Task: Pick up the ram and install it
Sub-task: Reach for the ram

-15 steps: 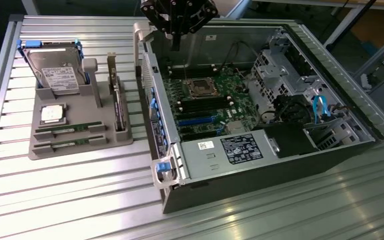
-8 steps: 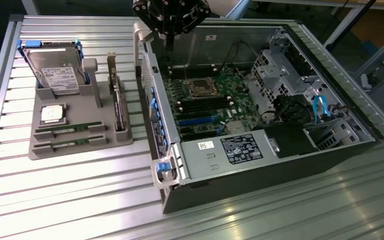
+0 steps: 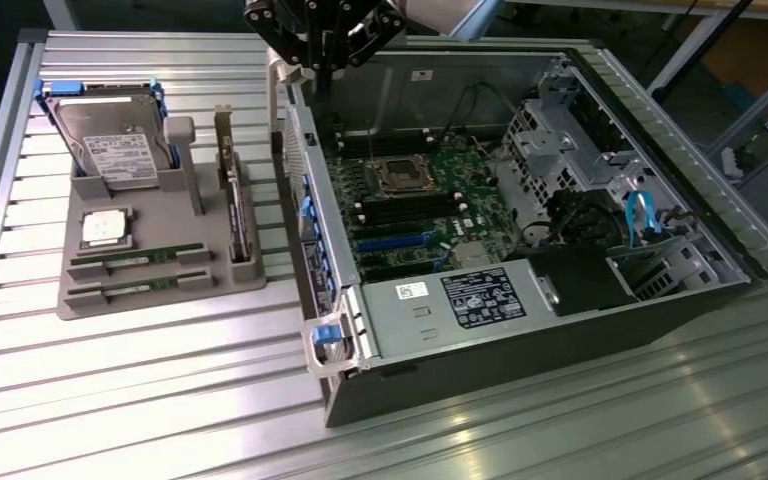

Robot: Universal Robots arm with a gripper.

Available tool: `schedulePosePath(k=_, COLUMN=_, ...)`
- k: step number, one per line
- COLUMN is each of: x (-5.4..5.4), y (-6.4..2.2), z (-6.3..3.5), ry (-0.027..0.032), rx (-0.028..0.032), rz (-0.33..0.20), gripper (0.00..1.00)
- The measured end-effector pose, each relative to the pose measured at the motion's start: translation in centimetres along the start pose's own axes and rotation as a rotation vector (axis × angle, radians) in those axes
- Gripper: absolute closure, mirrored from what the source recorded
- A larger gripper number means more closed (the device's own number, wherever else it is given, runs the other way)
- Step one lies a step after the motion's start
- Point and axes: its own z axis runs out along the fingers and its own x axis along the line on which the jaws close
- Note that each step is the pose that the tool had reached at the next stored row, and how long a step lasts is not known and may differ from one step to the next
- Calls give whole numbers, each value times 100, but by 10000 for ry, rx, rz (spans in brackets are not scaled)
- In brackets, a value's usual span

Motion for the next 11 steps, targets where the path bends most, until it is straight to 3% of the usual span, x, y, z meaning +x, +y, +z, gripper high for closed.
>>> schedulePosePath(k=11, x=183, y=-14, z=-5, ry=0, rx=1, rz=0, gripper=90)
